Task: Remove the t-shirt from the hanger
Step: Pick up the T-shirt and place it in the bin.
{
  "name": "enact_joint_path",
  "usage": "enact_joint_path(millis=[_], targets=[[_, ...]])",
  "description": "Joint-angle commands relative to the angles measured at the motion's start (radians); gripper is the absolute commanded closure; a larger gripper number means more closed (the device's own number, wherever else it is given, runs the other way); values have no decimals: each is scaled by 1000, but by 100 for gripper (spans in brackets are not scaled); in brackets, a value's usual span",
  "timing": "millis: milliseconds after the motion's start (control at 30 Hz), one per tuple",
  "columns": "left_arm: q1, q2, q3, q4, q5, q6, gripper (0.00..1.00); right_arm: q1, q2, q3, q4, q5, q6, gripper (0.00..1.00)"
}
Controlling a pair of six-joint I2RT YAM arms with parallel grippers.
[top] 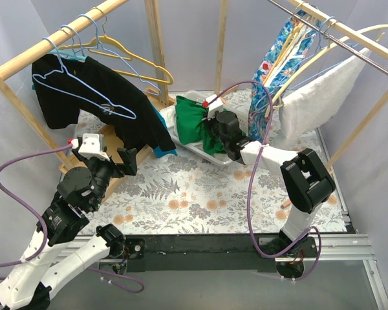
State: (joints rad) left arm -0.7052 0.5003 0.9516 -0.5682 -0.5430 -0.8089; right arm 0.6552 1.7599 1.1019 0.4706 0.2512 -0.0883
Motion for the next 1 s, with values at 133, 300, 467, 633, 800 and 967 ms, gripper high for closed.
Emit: enact_joint_path(millis=[133,300,467,633,800,967], targets=[[0,-14,19,-4,-25,-1,2,75,-160,42,-82,103,-24,42],[0,-25,12,-2,-28,-1,2,132,-232,42,-96,189,-51,34],[0,-34,13,-10,-29,-3,2,195,-309,39,-102,201,-64,32],[0,-45,10,-18,-29,-9,2,247,-335,58,-127,217,-96,31],[0,-52,13,-25,-28,-13,2,287,-361,90,-153,305,-117,32],[0,-57,16,-27,-26,-13,2,310,-402,107,-158,353,-134,31]])
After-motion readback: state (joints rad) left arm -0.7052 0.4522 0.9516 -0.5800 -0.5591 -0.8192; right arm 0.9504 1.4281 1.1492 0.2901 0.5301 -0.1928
